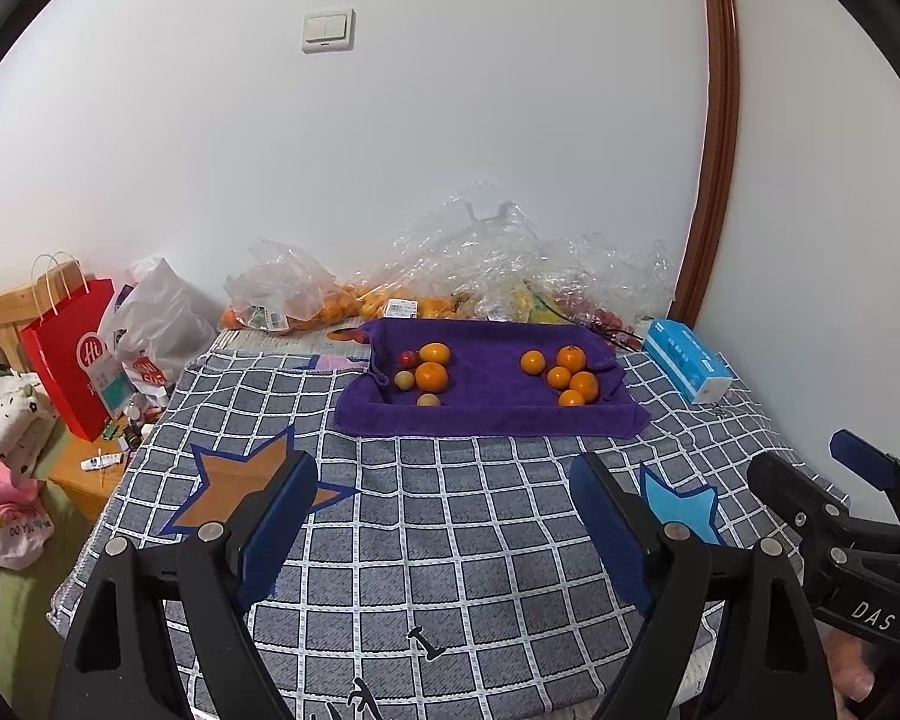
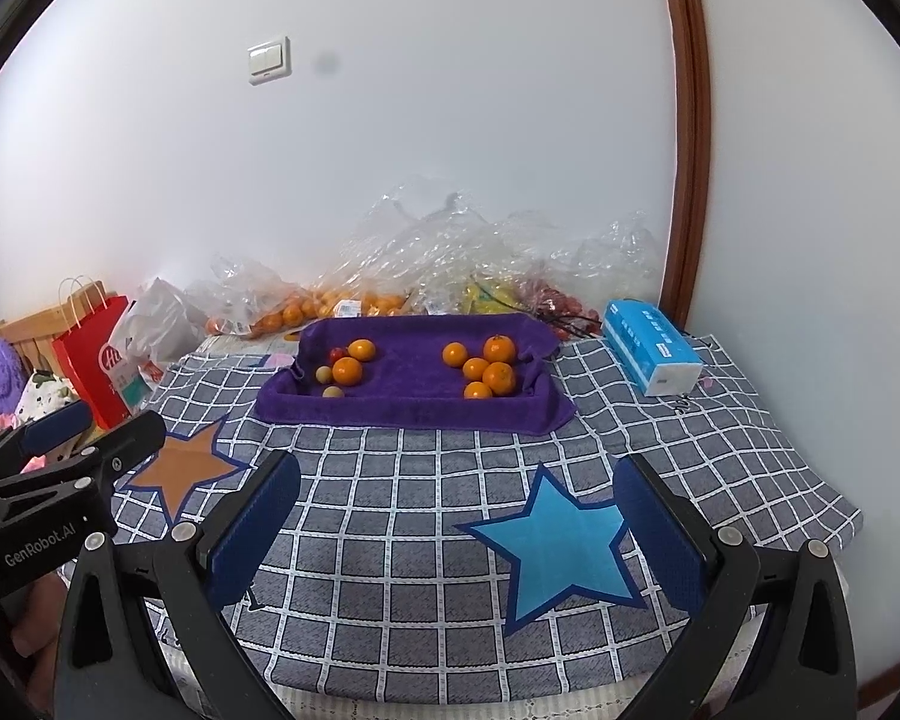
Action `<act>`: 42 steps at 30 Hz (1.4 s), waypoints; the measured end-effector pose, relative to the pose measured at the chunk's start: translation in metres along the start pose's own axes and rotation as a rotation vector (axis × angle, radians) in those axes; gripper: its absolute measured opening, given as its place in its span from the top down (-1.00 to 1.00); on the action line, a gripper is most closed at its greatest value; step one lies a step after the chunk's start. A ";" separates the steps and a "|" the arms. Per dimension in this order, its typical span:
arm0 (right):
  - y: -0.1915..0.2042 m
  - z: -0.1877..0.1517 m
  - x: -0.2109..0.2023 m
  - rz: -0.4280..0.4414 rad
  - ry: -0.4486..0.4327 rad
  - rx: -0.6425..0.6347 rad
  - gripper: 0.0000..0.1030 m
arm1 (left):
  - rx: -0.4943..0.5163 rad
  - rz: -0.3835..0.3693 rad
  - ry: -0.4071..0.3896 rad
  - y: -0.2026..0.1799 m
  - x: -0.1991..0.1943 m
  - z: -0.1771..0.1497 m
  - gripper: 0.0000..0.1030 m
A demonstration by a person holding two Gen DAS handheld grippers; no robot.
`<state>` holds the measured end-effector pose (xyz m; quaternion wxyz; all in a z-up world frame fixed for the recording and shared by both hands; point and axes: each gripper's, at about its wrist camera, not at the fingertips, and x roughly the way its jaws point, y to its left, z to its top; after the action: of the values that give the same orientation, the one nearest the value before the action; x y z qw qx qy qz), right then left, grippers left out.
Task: Organize fruits
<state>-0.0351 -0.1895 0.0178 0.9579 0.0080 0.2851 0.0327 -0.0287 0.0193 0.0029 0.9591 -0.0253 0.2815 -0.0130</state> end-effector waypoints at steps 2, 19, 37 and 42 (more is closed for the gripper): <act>-0.001 0.000 -0.001 -0.001 -0.002 0.001 -0.99 | 0.004 0.004 -0.001 -0.002 0.000 0.000 -0.65; -0.003 -0.002 -0.005 0.002 -0.006 0.006 -0.99 | 0.009 0.009 -0.006 -0.005 -0.005 -0.001 -0.65; -0.003 -0.003 -0.004 0.001 -0.003 0.001 -0.99 | 0.009 0.010 -0.007 -0.003 -0.006 -0.001 -0.65; -0.003 -0.003 -0.004 0.000 -0.003 0.000 -0.99 | 0.009 0.011 -0.008 -0.003 -0.006 -0.001 -0.65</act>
<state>-0.0395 -0.1923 0.0175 0.9583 0.0082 0.2838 0.0326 -0.0345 0.0164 0.0056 0.9604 -0.0196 0.2777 -0.0090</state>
